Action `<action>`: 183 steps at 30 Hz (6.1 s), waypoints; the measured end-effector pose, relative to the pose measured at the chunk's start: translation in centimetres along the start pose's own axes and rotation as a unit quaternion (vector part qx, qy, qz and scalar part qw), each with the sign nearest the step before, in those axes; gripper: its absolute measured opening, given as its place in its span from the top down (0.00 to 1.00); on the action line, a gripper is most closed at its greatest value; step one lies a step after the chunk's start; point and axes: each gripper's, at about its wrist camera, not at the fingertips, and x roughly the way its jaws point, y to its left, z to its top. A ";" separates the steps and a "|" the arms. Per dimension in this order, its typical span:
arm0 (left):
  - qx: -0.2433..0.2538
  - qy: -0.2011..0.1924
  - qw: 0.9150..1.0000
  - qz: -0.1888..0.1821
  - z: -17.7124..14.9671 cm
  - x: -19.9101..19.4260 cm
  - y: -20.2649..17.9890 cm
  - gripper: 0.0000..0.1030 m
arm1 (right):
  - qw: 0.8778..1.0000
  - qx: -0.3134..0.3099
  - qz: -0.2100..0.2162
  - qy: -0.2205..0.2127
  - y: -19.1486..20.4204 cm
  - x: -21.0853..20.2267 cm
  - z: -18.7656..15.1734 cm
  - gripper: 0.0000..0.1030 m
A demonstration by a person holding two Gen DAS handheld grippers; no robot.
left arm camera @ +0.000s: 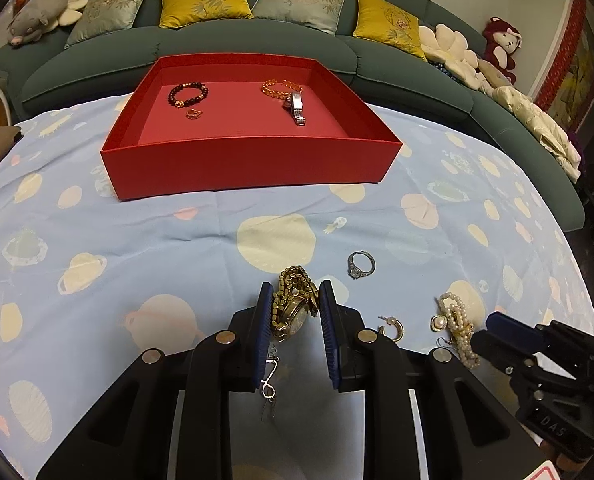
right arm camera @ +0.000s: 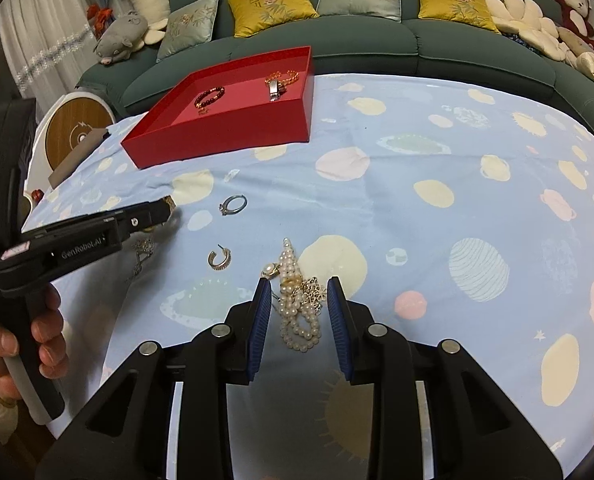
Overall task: Organize jewelry
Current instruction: 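Lift the pearl necklace with the right tool while the left tool grasps the gold watch, then carry the pearl necklace with the right tool while the left tool carries the gold watch over the tray, then open the right tool over the tray while the left tool releases the gold watch, then lift both, then grasp the silver flower pendant with the right tool while the left tool grasps the silver chain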
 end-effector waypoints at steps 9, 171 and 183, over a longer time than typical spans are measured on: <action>-0.002 0.001 1.000 -0.019 -0.2 -1.4 -0.3 0.80 | 1.000 -0.023 -0.002 0.008 1.0 0.5 -0.9 0.73; -0.039 0.013 0.999 0.015 -3.1 -3.9 3.1 0.49 | 1.000 0.001 -0.014 0.002 2.0 1.1 -1.2 0.56; -0.042 0.020 0.999 0.018 -3.2 -3.5 3.6 0.49 | 1.000 -0.003 -0.016 -0.003 2.3 1.9 -0.8 0.55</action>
